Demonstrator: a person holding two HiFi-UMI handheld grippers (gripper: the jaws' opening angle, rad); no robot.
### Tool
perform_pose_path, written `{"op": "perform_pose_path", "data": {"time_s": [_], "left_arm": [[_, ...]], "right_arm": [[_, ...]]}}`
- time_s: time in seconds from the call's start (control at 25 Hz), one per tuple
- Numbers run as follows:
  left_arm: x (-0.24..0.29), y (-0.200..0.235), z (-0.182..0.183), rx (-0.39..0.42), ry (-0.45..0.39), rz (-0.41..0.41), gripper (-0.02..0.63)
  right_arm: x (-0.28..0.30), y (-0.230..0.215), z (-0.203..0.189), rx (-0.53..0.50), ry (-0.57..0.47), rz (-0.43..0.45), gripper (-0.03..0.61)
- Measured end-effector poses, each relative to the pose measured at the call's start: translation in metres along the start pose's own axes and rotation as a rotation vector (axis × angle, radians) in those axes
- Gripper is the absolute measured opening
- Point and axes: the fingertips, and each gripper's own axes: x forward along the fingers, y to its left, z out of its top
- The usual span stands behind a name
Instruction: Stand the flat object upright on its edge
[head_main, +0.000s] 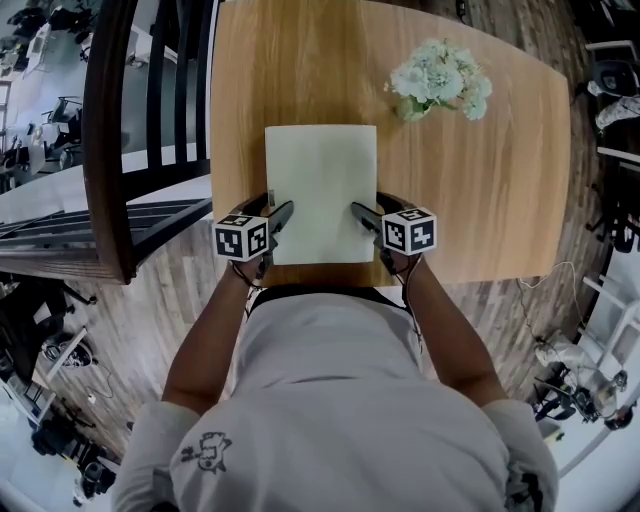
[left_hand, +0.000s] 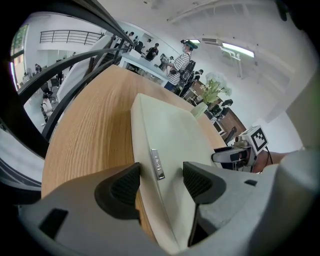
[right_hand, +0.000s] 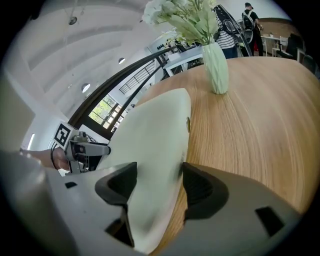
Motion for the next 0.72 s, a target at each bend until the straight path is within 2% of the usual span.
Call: {"op": "perform_pose_path", "data": {"time_s": [0.72], "left_arm": [[-0.013,-0.013,-0.001,0.027,-0.080,0.064,0.261]], "right_arm": [[-0.015,0.012,0.002,-0.047,-0.043,-0.040,0.275]]}}
